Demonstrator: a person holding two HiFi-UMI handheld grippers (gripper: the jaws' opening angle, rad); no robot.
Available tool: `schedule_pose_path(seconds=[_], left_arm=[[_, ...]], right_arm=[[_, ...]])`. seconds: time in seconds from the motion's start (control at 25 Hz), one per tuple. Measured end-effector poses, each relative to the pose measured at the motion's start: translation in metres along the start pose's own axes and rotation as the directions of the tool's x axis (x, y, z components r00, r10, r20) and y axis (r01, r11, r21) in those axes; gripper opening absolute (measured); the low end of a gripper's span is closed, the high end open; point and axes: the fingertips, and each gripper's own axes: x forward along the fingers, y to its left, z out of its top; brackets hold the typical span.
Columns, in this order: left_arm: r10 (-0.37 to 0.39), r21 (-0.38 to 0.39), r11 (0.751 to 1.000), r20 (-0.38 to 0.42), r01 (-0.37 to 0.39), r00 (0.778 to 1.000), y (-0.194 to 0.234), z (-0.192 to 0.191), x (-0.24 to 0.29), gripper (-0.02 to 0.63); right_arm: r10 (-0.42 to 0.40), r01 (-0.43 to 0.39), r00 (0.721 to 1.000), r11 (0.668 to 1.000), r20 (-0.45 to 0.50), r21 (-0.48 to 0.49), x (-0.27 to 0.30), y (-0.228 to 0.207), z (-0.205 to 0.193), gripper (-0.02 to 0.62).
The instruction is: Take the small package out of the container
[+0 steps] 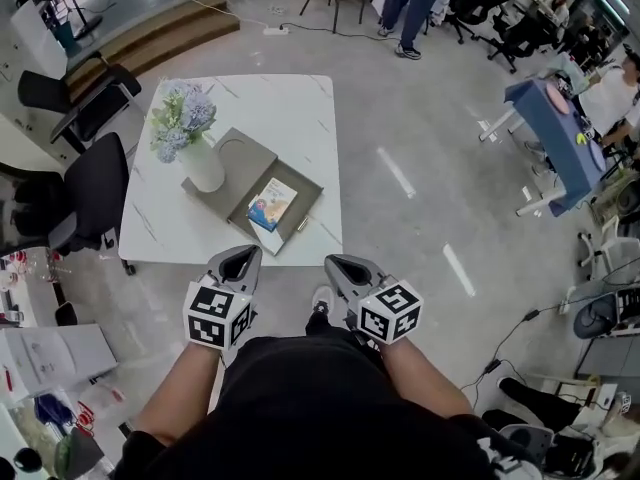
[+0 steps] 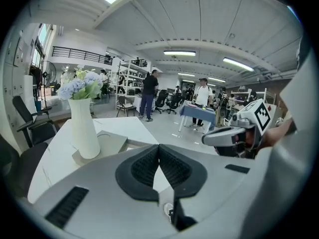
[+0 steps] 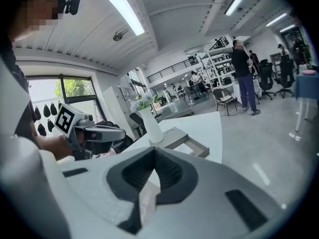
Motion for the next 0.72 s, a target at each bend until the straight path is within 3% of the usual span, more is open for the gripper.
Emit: schedule_pose_path(seconds=[0.4, 0.72], left_arm=[[0.071, -0.043, 0.997, -0.015, -0.071, 0.997, 0.004, 0.029, 0.065, 0.003], [0.095, -0.036, 0.995, -0.036, -0.096, 0.995, 0.039, 0.032, 0.084, 0.003]], right_arm=[[0.104, -0.105, 0.994, 0.994, -0.043, -0.026, 0.026, -0.065, 0.032, 0.000], [0.108, -0.111, 0.992, 0.993, -0.066, -0.036, 0.059, -0.076, 0.042, 0.000]])
